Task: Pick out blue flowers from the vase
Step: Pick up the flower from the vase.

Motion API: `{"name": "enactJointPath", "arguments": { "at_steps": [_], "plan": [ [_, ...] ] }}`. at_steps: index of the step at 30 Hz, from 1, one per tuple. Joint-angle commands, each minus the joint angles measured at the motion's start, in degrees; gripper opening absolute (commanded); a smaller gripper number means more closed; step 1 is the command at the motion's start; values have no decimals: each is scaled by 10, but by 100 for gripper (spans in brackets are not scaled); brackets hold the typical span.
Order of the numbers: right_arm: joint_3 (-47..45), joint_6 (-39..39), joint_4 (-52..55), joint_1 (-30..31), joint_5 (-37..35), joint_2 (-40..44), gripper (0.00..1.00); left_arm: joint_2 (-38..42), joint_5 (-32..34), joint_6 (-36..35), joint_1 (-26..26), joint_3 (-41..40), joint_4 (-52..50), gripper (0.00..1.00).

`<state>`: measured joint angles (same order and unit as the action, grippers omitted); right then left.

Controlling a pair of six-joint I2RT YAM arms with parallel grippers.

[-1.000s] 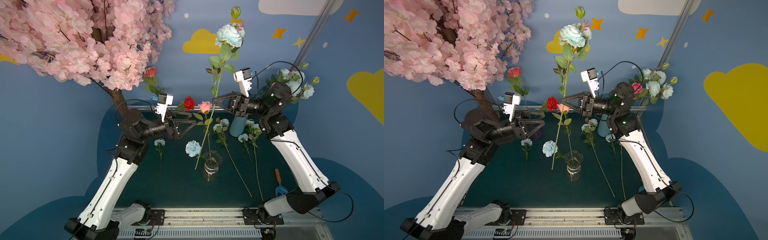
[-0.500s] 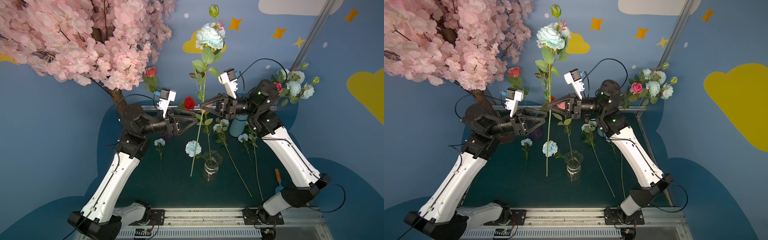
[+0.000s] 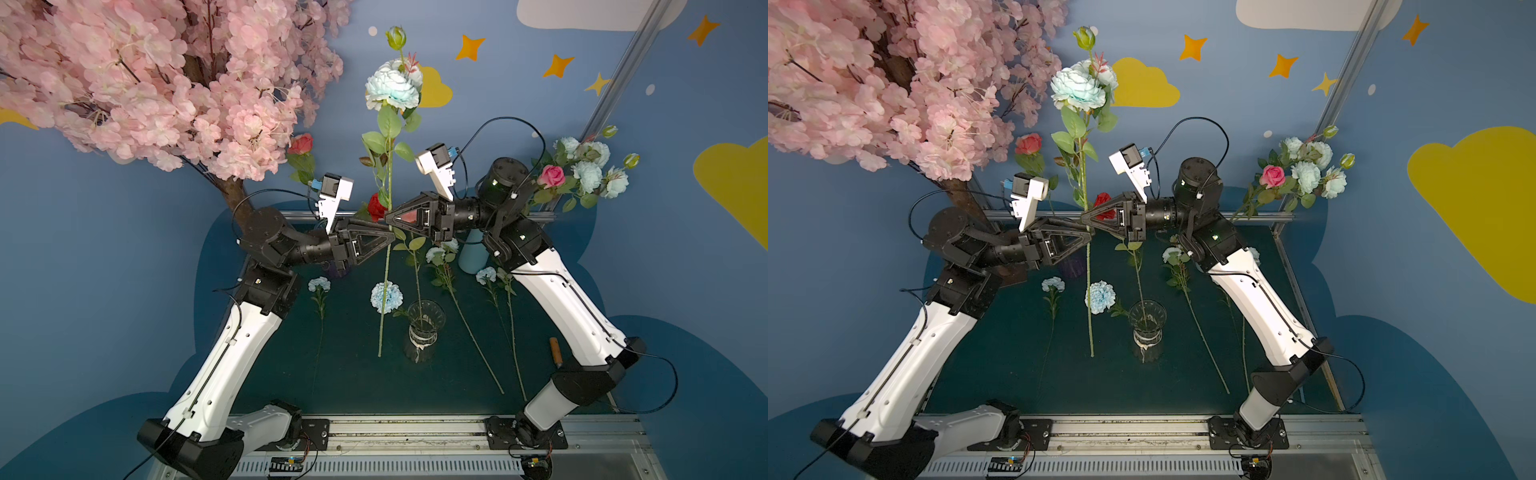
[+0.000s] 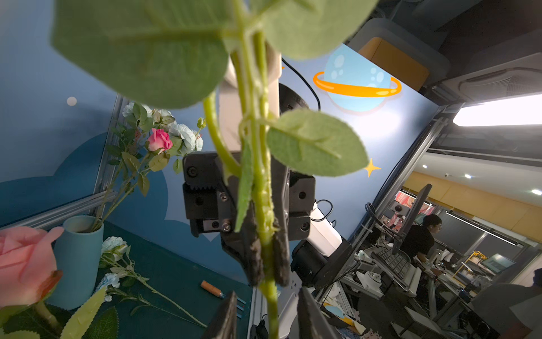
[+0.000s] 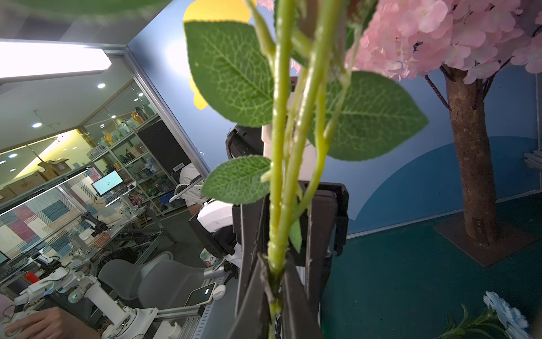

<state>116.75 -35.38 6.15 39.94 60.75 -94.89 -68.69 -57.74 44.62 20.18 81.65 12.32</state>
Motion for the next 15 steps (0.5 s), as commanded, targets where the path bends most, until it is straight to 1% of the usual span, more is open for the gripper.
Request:
{"name": "enactJointPath", "arguments": {
  "at_steps": [1,2,6,8,13,14,15],
  "plan": [
    [24,22,23,7,-8,-8,0,3,-14,4,5,10,18,26],
    [26,26,27,9,-10,-8,0,5,-15,3,5,9,15,21],
    [26,46,46,13,-23,-3,0,17,-9,-19,5,9,-17,8],
    [26,55,56,14,-29,0,0,25,1,-37,6,10,-42,3],
    [19,73,69,15,-43,12,0,44,37,-84,4,11,-106,3],
    [16,74,68,15,-48,15,2,47,42,-93,4,11,-120,3],
    [10,78,69,15,-54,20,5,51,51,-106,4,11,-137,3]
  ]
}}
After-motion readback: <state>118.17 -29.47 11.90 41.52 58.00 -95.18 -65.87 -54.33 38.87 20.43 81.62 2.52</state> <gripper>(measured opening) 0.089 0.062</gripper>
